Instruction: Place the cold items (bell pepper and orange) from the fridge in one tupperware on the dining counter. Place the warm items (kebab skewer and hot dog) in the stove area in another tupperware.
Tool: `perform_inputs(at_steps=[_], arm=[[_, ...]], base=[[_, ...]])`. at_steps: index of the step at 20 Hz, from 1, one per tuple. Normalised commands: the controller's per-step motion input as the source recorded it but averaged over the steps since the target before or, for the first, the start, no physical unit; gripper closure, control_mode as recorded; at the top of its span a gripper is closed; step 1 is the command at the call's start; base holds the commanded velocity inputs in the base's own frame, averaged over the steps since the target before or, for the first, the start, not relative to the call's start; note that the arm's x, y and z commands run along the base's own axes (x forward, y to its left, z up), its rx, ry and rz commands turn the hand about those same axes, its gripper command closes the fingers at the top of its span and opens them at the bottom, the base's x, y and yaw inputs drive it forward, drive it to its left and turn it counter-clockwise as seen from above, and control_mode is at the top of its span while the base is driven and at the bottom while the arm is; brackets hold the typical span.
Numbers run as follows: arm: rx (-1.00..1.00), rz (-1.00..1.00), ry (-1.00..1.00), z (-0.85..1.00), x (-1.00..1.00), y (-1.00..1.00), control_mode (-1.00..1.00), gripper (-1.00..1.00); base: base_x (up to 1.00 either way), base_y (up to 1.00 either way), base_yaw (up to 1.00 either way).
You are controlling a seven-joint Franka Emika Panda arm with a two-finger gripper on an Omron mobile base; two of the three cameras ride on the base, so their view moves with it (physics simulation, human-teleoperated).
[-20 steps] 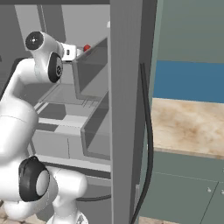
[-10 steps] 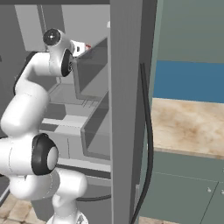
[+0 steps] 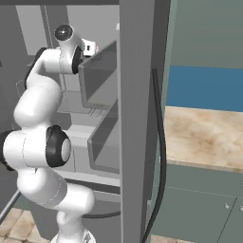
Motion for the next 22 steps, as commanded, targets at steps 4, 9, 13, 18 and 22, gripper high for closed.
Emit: perform_inputs(at_steps=[4, 9, 13, 18, 22], arm=[[0.0, -0.01, 0.0, -0.01, 0.27, 0.2, -1.0, -1.0], [0.0, 0.0, 0.0, -0.08, 0.56, 0.0, -1.0, -1.0], [0.0, -0.03, 0.0, -0.01, 0.63, 0.0, -1.0, -1.0], [0.0, 0.0, 0.0, 0.0, 0.43, 0.0, -1.0, -1.0], [0.0, 0.0, 0.0, 0.0, 0.55, 0.0, -1.0, -1.0]], base=[[0.0, 0.0, 0.0], [0.0, 0.0, 0.0], [0.0, 0.0, 0.0], [0.0, 0.0, 0.0], [0.0, 0.0, 0.0]])
